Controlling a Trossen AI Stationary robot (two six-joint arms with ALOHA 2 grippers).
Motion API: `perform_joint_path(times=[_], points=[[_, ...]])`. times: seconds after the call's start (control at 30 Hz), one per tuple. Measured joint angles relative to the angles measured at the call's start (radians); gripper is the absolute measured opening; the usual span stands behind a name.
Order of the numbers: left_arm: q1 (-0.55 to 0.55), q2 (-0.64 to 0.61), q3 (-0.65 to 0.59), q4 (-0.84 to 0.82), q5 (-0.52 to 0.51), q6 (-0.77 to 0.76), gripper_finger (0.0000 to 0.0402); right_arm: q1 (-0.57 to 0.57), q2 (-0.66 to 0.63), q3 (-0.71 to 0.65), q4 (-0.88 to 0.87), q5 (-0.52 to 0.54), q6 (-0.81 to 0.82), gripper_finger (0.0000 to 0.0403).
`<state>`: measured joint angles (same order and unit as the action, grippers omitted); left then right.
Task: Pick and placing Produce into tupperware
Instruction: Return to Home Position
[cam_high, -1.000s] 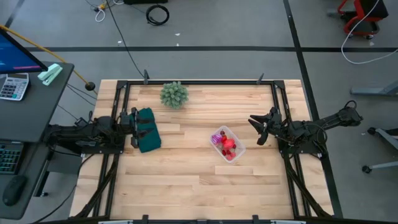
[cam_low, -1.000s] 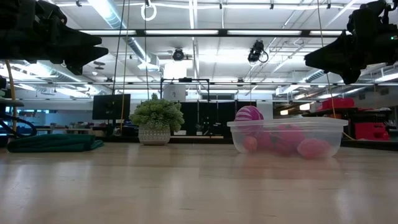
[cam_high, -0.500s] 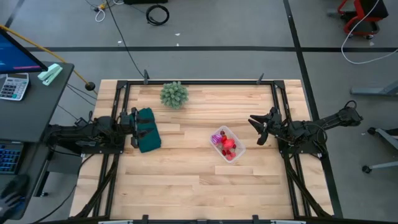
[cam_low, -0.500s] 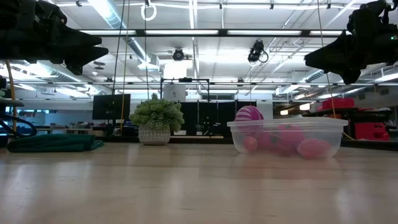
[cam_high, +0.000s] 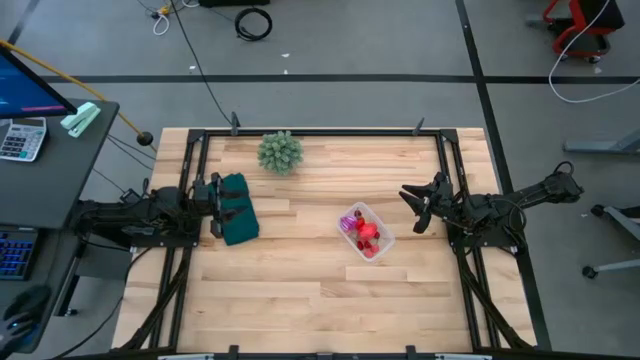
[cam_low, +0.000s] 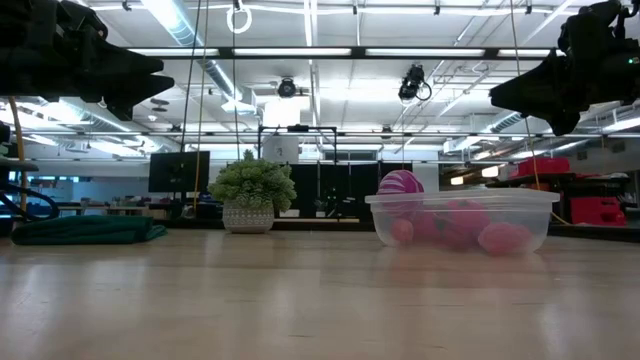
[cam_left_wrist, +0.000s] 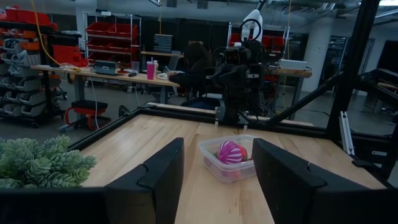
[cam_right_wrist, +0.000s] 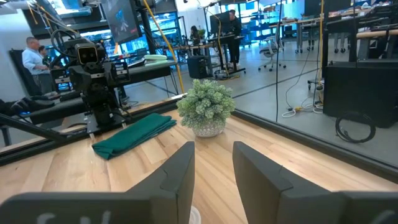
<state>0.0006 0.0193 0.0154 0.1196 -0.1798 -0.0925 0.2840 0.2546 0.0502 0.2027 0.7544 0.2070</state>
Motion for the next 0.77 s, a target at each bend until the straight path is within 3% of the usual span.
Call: perform_joint_path(times=[0.77], points=[[0.000, 0.000, 0.000, 0.000, 0.000, 0.000, 0.0192, 0.000, 0.000, 0.000, 0.000, 0.000, 0.000, 0.0117]])
